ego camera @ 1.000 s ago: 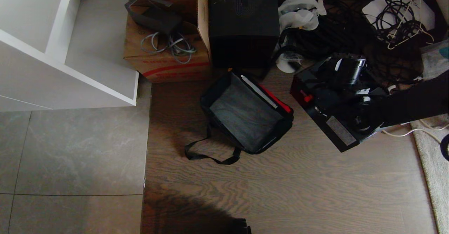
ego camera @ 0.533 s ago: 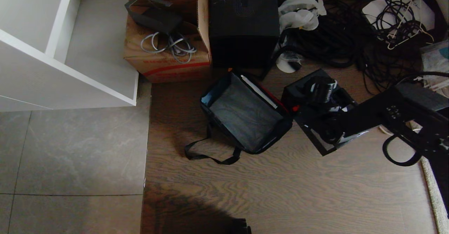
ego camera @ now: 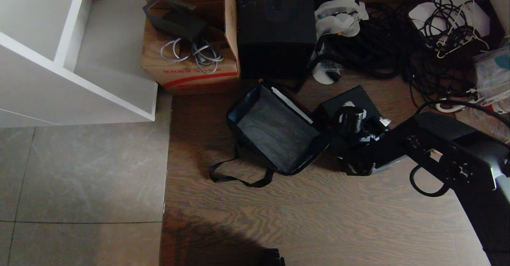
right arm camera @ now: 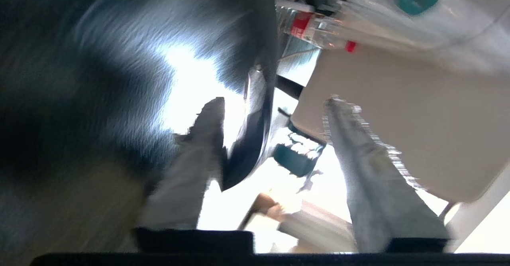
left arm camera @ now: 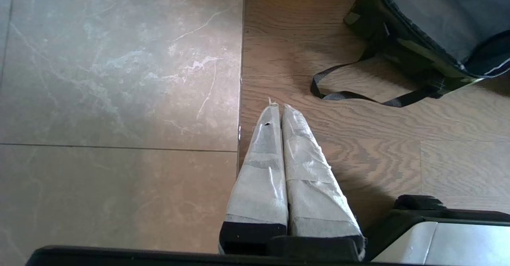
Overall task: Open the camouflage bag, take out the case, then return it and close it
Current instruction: Release the handle
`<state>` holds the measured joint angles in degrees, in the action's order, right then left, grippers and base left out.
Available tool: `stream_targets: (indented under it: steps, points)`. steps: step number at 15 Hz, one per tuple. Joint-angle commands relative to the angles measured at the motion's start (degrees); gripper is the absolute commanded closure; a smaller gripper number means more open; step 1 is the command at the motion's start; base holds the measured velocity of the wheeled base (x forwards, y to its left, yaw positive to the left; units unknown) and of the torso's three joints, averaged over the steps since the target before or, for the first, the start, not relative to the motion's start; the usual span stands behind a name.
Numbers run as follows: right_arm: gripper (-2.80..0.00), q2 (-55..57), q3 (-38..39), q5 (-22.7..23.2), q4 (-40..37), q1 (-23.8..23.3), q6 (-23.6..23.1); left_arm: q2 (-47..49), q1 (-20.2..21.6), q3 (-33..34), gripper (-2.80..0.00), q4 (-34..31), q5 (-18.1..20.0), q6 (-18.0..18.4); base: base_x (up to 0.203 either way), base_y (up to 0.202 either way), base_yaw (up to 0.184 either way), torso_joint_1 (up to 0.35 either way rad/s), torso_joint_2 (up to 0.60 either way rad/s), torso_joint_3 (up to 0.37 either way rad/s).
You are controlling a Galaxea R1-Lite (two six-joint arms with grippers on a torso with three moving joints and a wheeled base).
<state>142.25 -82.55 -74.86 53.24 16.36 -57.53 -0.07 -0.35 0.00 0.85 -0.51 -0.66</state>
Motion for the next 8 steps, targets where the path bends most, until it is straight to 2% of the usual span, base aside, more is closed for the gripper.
stream_targets:
  steps: [1, 3, 4, 6, 8]
  points:
    - [-2.80, 1.0, 6.7, 4.3, -0.8, 0.1, -0.1, 0.1, 0.0, 0.4, 0.00, 0.0, 0.0, 0.0, 0.000, 0.000, 0.000, 0.000, 0.00, 0.000]
    - [-2.80, 0.5, 11.5, 8.7, -1.3, 1.7, 1.4, 0.1, 0.0, 0.4, 0.00, 0.0, 0.0, 0.0, 0.000, 0.000, 0.000, 0.000, 0.00, 0.000]
    - [-2.80, -0.1, 12.5, 11.1, -1.5, 2.7, 3.0, 0.1, 0.0, 0.4, 0.00, 0.0, 0.0, 0.0, 0.000, 0.000, 0.000, 0.000, 0.00, 0.000]
    - [-2.80, -1.3, 14.0, 12.7, -1.6, 5.4, 5.7, 0.1, 0.0, 0.4, 0.00, 0.0, 0.0, 0.0, 0.000, 0.000, 0.000, 0.000, 0.00, 0.000]
    - [-2.80, -1.8, 14.1, 16.6, -2.2, 8.0, 6.7, 0.1, 0.0, 0.4, 0.00, 0.0, 0.0, 0.0, 0.000, 0.000, 0.000, 0.000, 0.00, 0.000]
